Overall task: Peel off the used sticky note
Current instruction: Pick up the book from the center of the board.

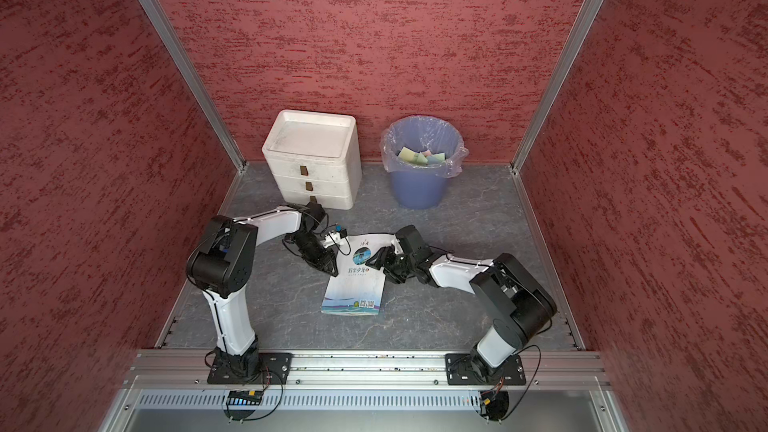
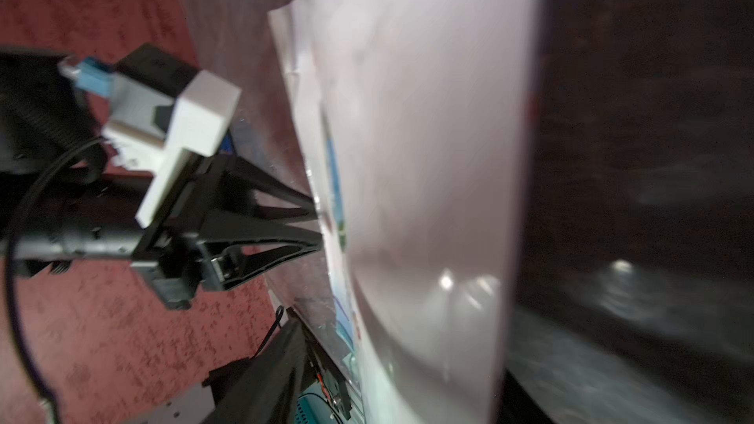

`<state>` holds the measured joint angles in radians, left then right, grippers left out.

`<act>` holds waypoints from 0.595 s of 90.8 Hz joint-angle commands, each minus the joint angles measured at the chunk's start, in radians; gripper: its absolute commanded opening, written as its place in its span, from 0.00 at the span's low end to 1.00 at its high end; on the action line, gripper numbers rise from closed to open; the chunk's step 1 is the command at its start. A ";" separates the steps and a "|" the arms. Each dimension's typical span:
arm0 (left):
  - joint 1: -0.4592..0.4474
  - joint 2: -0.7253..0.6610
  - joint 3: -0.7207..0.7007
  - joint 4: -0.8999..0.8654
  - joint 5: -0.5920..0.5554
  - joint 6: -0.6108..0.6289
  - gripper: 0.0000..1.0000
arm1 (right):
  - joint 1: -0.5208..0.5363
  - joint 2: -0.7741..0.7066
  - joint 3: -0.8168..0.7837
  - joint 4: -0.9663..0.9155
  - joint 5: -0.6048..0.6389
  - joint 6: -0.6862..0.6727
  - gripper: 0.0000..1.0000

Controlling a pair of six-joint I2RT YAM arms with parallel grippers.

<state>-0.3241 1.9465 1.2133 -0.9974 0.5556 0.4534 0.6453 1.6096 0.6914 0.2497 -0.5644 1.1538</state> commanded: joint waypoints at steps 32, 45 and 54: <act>0.052 -0.029 -0.002 0.005 0.022 0.037 0.32 | 0.010 -0.131 0.025 -0.110 0.029 -0.077 0.09; 0.098 -0.090 0.011 -0.027 0.042 0.040 0.35 | 0.008 -0.275 0.103 -0.464 0.148 -0.235 0.00; 0.148 -0.143 0.018 -0.061 0.072 0.045 0.45 | 0.008 -0.355 0.161 -0.701 0.225 -0.316 0.00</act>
<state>-0.2214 1.8862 1.2098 -1.0134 0.5785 0.4736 0.6510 1.3548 0.7612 -0.1276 -0.4625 0.9958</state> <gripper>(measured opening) 0.390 0.101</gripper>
